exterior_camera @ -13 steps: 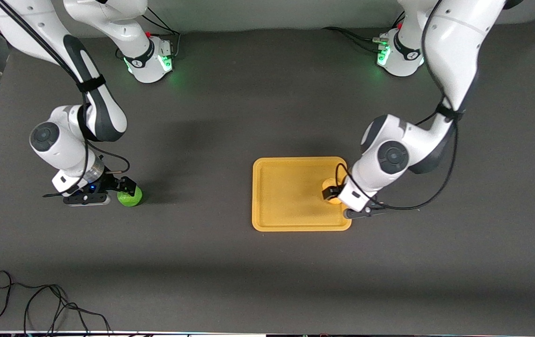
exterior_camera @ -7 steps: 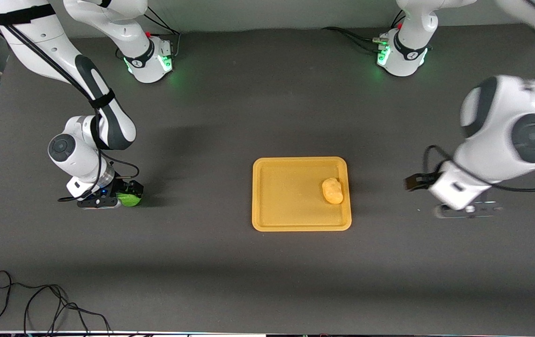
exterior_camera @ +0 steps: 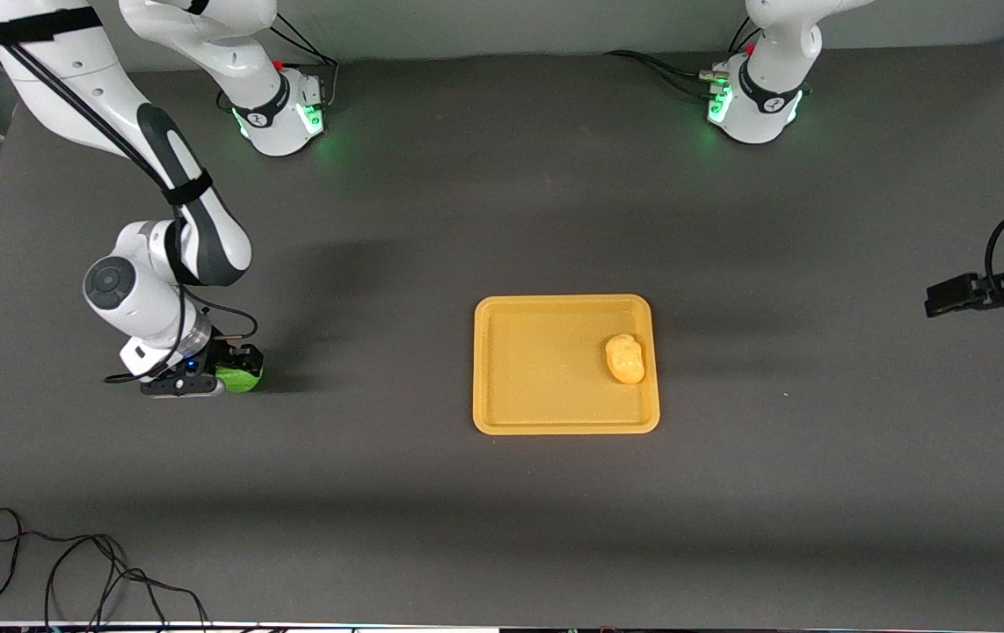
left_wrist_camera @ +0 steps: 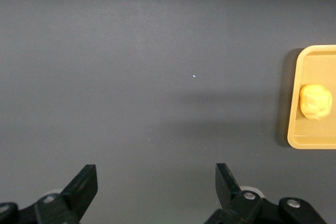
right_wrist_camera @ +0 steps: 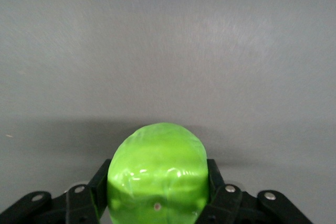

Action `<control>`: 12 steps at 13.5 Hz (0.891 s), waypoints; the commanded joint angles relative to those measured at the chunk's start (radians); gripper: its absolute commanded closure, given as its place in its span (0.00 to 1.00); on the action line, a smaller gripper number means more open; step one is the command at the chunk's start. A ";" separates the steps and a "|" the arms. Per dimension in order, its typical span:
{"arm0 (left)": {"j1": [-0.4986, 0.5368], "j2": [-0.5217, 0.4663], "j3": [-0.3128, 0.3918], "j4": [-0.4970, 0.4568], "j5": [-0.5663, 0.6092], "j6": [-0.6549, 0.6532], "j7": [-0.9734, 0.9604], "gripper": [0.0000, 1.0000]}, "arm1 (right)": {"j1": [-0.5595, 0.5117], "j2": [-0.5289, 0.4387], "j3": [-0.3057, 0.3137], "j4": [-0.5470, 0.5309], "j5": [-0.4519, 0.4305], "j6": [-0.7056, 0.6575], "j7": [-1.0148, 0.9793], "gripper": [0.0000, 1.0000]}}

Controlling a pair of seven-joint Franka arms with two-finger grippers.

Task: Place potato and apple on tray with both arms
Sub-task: 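Lift the green apple with the right gripper and carry it over the tray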

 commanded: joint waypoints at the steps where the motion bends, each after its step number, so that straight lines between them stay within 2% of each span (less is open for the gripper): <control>1: 0.010 -0.168 -0.002 -0.155 -0.011 0.023 -0.020 0.00 | 0.001 -0.107 -0.003 0.156 0.024 -0.296 -0.026 0.55; 4: 0.008 -0.279 0.024 -0.307 -0.060 0.129 -0.018 0.00 | 0.005 -0.130 -0.003 0.427 0.036 -0.650 -0.022 0.55; 6: 0.010 -0.345 0.027 -0.407 -0.068 0.201 -0.020 0.00 | 0.016 -0.113 0.009 0.608 0.073 -0.813 -0.006 0.55; 7: 0.010 -0.348 0.028 -0.409 -0.073 0.189 -0.014 0.00 | 0.056 -0.099 0.012 0.670 0.075 -0.837 0.038 0.55; 10: 0.007 -0.342 0.054 -0.397 -0.074 0.187 0.002 0.00 | 0.222 -0.058 0.012 0.736 0.067 -0.855 0.277 0.55; 12: 0.008 -0.339 0.057 -0.396 -0.080 0.187 0.003 0.00 | 0.321 0.035 0.012 0.845 0.067 -0.858 0.413 0.55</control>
